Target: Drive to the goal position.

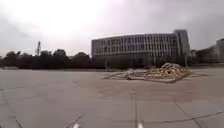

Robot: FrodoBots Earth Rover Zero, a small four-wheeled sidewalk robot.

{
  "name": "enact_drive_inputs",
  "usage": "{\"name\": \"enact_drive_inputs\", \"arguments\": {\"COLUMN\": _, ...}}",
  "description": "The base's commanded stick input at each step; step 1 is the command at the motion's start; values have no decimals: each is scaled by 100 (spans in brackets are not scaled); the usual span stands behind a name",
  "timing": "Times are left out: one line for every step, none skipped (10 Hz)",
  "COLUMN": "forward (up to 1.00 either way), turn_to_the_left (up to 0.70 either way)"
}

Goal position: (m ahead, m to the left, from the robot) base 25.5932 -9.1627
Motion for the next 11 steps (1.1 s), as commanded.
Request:
{"name": "enact_drive_inputs", "arguments": {"forward": 50, "turn_to_the_left": 0}}
{"name": "enact_drive_inputs", "arguments": {"forward": 50, "turn_to_the_left": 0}}
{"name": "enact_drive_inputs", "arguments": {"forward": 50, "turn_to_the_left": 0}}
{"name": "enact_drive_inputs", "arguments": {"forward": 50, "turn_to_the_left": 0}}
{"name": "enact_drive_inputs", "arguments": {"forward": 50, "turn_to_the_left": 0}}
{"name": "enact_drive_inputs", "arguments": {"forward": 50, "turn_to_the_left": 0}}
{"name": "enact_drive_inputs", "arguments": {"forward": 50, "turn_to_the_left": 0}}
{"name": "enact_drive_inputs", "arguments": {"forward": 50, "turn_to_the_left": 0}}
{"name": "enact_drive_inputs", "arguments": {"forward": 50, "turn_to_the_left": 0}}
{"name": "enact_drive_inputs", "arguments": {"forward": 50, "turn_to_the_left": 0}}
{"name": "enact_drive_inputs", "arguments": {"forward": 50, "turn_to_the_left": 0}}
